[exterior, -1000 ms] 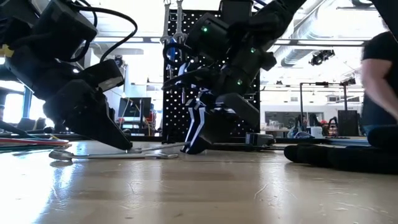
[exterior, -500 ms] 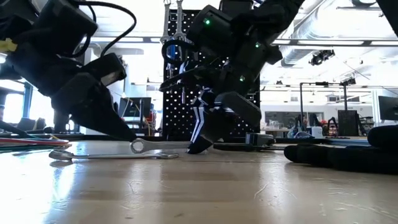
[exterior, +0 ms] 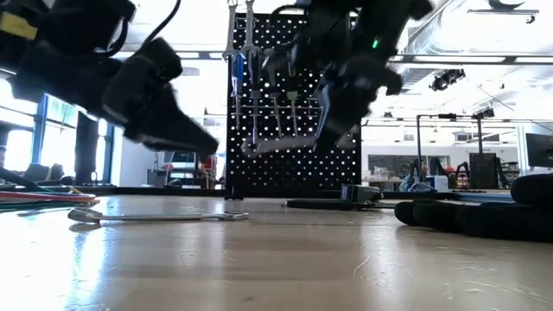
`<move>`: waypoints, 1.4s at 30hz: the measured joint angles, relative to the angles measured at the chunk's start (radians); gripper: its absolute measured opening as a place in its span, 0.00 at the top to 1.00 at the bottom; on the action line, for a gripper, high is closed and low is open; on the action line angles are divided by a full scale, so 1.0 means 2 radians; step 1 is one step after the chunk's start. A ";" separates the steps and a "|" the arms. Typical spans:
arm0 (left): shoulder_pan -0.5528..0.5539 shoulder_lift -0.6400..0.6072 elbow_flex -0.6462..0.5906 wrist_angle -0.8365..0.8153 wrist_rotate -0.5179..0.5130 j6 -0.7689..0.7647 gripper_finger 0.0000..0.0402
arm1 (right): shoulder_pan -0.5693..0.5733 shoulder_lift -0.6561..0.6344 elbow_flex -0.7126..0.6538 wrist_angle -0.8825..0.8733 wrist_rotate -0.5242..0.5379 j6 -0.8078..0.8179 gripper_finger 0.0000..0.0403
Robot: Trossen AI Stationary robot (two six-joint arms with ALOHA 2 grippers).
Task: Hang tools onto peg board
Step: Hang the wrench on the peg board
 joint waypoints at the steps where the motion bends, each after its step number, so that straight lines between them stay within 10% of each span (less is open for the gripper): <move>1: 0.002 0.000 0.000 0.012 -0.001 0.008 0.67 | 0.000 -0.014 0.000 -0.012 0.010 0.005 0.99; 17: 0.027 0.000 0.000 0.055 0.001 0.055 0.67 | -0.024 -0.292 0.001 -0.104 0.131 -0.002 0.99; 29: 0.027 0.006 0.000 0.054 0.002 0.059 0.67 | -0.049 -0.440 -0.007 -0.133 0.100 -0.075 0.99; 36: 0.030 0.006 0.000 0.055 0.002 0.059 0.67 | -0.050 -0.528 -0.142 -0.081 0.071 -0.058 0.99; 42: 0.030 0.006 0.000 0.056 0.002 0.056 0.67 | -0.073 -0.607 -0.331 0.145 0.012 -0.074 0.99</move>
